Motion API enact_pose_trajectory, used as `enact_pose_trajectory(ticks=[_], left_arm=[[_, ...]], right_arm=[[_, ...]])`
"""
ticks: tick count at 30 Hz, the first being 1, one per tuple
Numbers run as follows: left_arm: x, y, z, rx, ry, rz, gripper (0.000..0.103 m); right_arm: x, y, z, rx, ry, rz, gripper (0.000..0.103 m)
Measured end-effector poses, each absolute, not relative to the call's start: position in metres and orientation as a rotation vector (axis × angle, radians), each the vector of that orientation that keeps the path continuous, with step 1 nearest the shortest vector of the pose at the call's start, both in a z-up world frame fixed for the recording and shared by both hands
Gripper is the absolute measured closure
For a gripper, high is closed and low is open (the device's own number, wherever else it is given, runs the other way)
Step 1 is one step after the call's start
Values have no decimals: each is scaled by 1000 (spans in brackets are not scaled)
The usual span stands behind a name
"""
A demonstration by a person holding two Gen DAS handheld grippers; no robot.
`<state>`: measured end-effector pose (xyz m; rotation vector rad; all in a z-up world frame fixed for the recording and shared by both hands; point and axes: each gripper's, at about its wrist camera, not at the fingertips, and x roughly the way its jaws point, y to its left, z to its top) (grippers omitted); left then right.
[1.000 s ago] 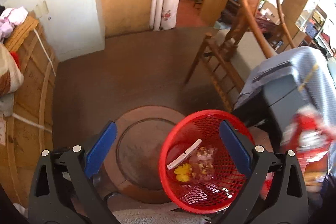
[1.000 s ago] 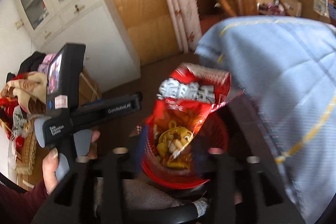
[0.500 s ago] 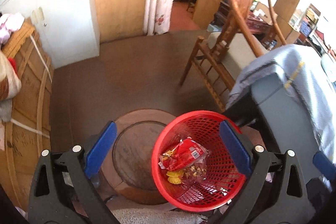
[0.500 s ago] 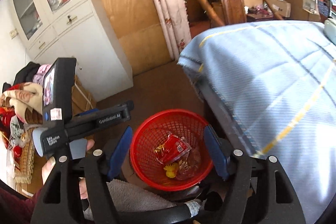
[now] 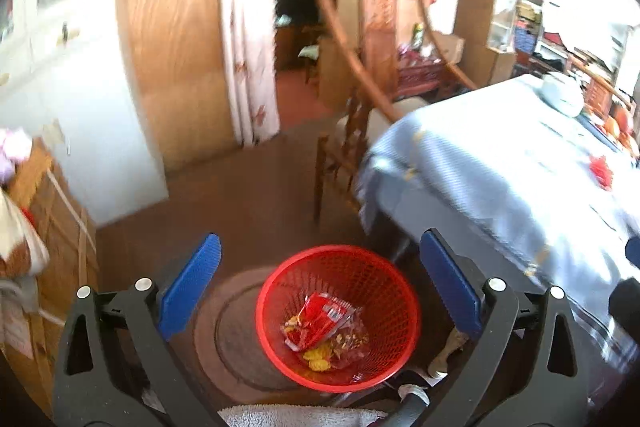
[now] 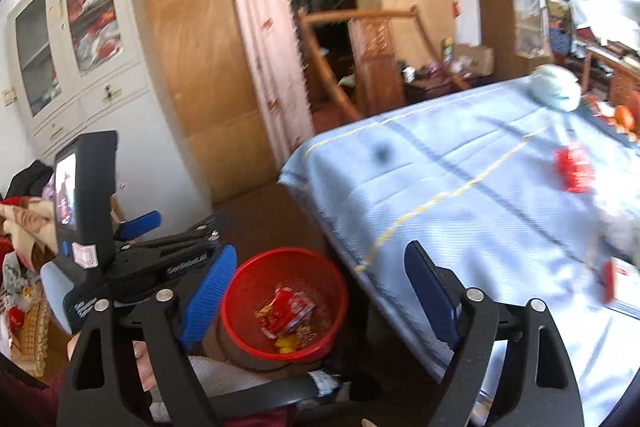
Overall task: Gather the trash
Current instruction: 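Bring both tools back over the table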
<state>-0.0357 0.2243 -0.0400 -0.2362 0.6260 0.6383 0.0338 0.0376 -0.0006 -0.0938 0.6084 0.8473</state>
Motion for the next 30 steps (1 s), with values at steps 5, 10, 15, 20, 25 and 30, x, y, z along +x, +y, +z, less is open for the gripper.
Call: enact_pose_trajectory(ticks=[5, 10, 15, 20, 25, 30], left_arm=[[-37, 179, -20, -141, 574, 552, 7], [-36, 129, -3, -50, 535, 442, 7], [-31, 74, 9, 10, 509, 292, 7], [-21, 14, 17, 121, 464, 169, 7], [-2, -36, 19, 179, 439, 70, 7], [27, -65, 14, 212, 446, 13, 7]], right_arm=[[19, -17, 14, -50, 529, 754, 16], [2, -82, 25, -4, 445, 631, 9], [-13, -141, 32, 55, 379, 512, 7], [-24, -199, 33, 120, 334, 393, 6], [-24, -243, 33, 159, 311, 272, 6], [-7, -268, 27, 172, 322, 183, 6]])
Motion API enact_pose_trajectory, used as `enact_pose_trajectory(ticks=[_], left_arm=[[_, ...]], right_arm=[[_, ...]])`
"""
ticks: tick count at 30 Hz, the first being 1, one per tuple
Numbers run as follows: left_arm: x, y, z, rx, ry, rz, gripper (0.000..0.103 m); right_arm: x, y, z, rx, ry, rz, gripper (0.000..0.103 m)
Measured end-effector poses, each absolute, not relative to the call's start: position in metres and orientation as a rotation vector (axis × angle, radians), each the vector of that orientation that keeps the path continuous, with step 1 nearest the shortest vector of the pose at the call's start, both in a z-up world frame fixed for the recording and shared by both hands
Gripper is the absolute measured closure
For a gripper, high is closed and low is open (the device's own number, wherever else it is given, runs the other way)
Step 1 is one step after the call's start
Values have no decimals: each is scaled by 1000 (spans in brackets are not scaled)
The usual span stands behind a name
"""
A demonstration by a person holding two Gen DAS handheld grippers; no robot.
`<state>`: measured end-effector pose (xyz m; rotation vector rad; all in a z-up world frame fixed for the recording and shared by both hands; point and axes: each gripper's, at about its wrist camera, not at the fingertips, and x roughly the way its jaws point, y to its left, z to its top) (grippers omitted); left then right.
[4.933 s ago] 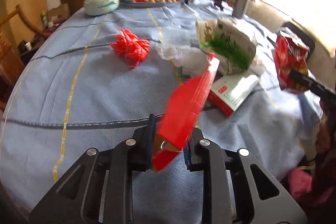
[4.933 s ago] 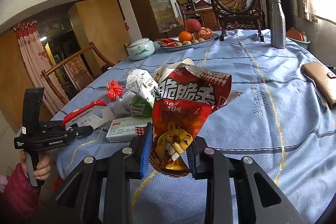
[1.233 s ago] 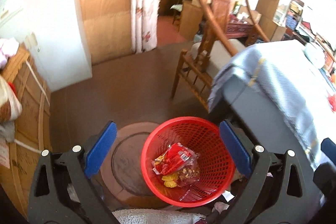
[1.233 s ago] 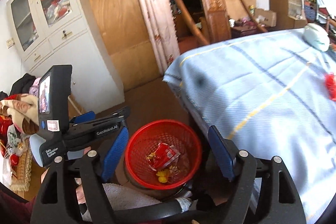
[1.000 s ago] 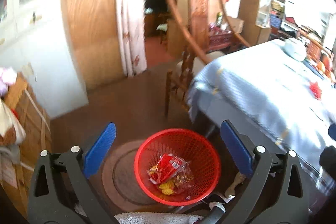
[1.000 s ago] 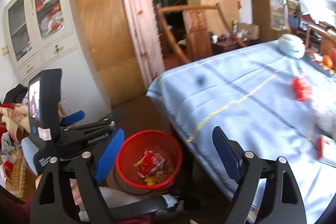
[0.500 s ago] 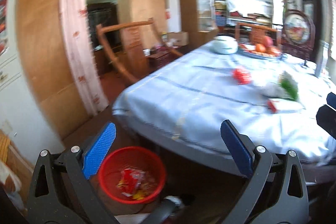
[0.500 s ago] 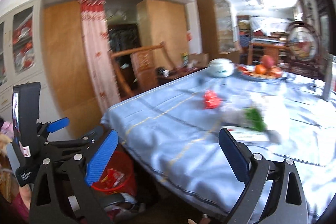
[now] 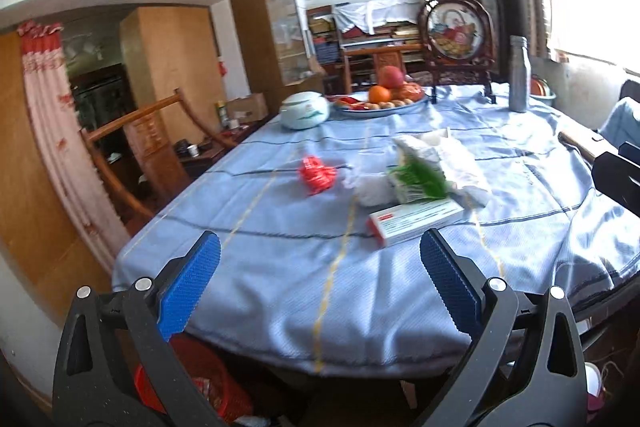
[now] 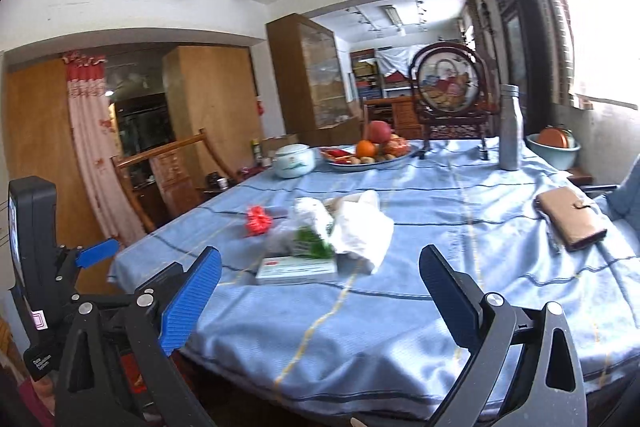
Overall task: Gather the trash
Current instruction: 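Bring both tools back over the table, then grasp the white milk carton with the left tool while the right tool grasps the tissue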
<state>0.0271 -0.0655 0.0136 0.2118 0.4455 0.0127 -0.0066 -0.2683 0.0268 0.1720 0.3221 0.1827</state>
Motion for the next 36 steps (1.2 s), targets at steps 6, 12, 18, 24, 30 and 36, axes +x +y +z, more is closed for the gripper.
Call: enact_pose_trajectory(ticks=[6, 12, 18, 24, 30, 36], left_arm=[[74, -82, 4, 242, 488, -15, 7], [122, -81, -2, 248, 549, -4, 7], [158, -66, -3, 238, 596, 14, 7], [182, -52, -5, 234, 616, 49, 7], [197, -37, -14, 218, 672, 54, 7], [214, -30, -18, 132, 749, -40, 7]], right_arm=[[38, -281, 14, 187, 395, 154, 6], [91, -270, 10, 198, 476, 179, 6], [136, -254, 12, 176, 536, 210, 6], [171, -242, 0, 171, 614, 234, 6], [196, -241, -16, 184, 699, 236, 6], [211, -250, -27, 250, 759, 253, 6]])
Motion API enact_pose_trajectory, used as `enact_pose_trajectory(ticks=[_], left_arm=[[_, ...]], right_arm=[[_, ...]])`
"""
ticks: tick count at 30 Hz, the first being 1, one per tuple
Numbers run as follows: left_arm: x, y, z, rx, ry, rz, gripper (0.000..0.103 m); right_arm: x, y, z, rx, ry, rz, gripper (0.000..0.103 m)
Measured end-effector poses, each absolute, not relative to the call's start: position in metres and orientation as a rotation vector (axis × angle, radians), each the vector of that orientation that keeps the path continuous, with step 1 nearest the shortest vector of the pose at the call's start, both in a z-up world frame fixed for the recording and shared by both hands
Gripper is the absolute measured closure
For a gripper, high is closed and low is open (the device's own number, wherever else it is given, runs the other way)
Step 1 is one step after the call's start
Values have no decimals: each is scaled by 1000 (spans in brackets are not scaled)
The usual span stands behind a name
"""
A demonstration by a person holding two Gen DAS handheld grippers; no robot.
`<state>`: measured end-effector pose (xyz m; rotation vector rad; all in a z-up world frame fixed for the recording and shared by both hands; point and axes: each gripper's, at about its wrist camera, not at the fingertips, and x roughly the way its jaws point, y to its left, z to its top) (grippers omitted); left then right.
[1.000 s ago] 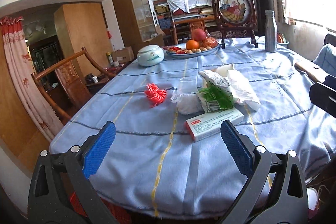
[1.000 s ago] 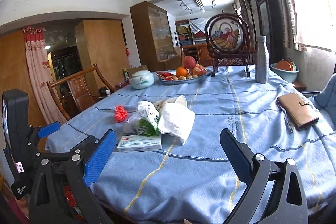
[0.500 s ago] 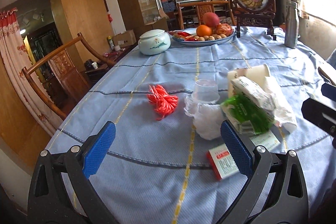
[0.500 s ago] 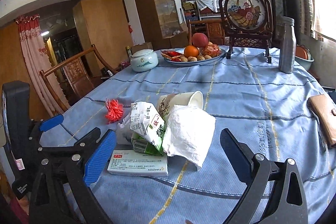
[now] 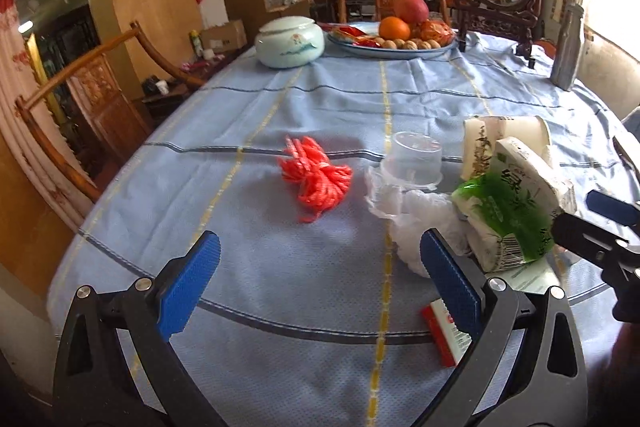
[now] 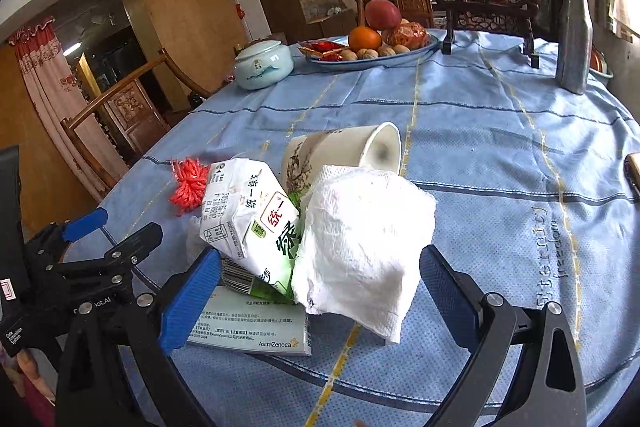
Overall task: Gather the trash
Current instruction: 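Grasp the white milk carton with the left tool while the right tool grasps the tissue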
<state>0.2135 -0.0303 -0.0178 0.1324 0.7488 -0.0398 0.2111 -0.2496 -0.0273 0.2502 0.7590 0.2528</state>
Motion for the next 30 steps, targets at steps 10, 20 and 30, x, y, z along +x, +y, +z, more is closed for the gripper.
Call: enact_pose_trajectory(ticks=[10, 20, 30], left_arm=[[213, -65, 0, 95, 745, -238, 7], [222, -121, -2, 115, 769, -471, 7], [244, -68, -1, -95, 813, -476, 77]], right_arm=[[182, -293, 4, 327, 609, 243, 6], [187, -334, -14, 413, 630, 142, 6], [201, -307, -20, 361, 695, 169, 6]])
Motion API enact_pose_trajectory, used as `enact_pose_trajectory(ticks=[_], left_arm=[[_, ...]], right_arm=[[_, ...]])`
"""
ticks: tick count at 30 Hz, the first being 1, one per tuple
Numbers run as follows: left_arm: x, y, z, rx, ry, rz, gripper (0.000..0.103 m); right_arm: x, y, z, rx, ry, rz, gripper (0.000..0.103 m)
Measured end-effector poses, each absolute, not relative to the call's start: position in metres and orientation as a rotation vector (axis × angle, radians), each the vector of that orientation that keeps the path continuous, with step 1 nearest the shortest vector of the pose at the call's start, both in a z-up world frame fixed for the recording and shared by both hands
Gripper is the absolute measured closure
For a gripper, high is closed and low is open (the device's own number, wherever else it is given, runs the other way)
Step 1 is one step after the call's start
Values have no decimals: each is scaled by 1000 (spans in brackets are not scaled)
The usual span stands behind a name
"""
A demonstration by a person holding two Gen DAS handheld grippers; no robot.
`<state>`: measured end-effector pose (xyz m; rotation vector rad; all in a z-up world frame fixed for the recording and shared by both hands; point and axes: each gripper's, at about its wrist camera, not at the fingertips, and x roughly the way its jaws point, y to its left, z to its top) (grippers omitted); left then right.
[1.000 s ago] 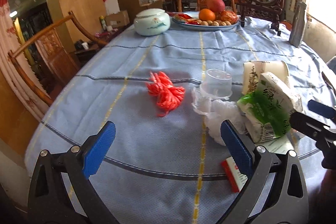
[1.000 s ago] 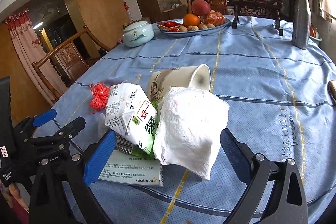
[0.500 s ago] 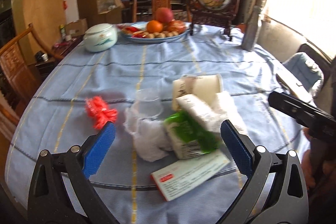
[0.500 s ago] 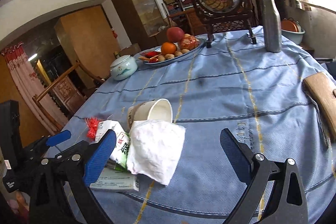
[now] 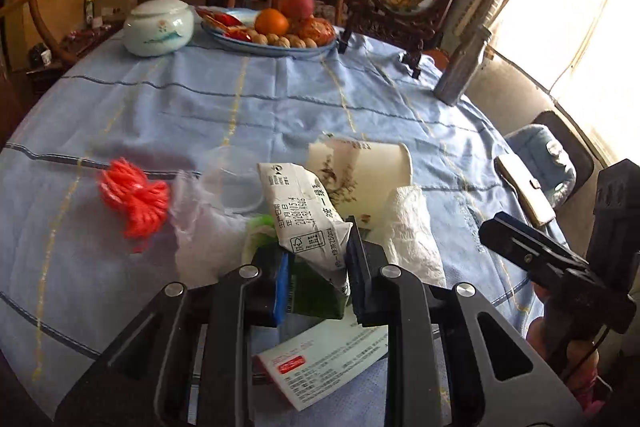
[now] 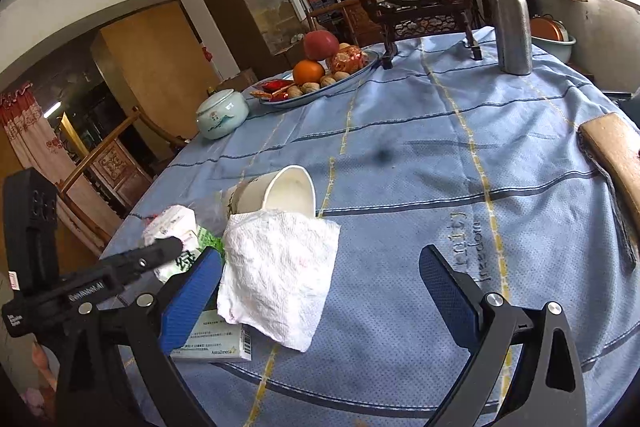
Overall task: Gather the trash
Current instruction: 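Grasp the white milk carton with the left tool while the right tool grasps the tissue, then lift the carton and tissue and turn toward the red wastebasket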
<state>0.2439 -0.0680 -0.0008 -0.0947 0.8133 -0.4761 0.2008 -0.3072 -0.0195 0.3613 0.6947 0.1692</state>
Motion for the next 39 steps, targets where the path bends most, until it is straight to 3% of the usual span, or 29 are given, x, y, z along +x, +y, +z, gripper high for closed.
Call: enact_pose_trajectory(ticks=[6, 9, 11, 12, 13, 15, 17, 39], left_arm=[[244, -45, 0, -84, 801, -400, 74], [243, -54, -9, -83, 823, -432, 65], [242, -60, -14, -63, 829, -427, 54], [245, -63, -17, -62, 836, -428, 54], [246, -62, -19, -67, 844, -435, 54], [251, -61, -24, -104, 857, -455, 57], [250, -57, -21, -125, 852, -479, 81], [176, -61, 44, 97, 561, -254, 81]], right_arm=[[230, -267, -34, 312, 798, 226, 6], [239, -258, -40, 294, 840, 236, 6], [241, -255, -41, 277, 847, 236, 12], [242, -254, -41, 279, 846, 248, 31], [243, -255, -42, 290, 849, 266, 59], [245, -260, -46, 336, 864, 292, 87], [243, -267, -45, 367, 843, 291, 87], [185, -254, 16, 168, 551, 236, 85]])
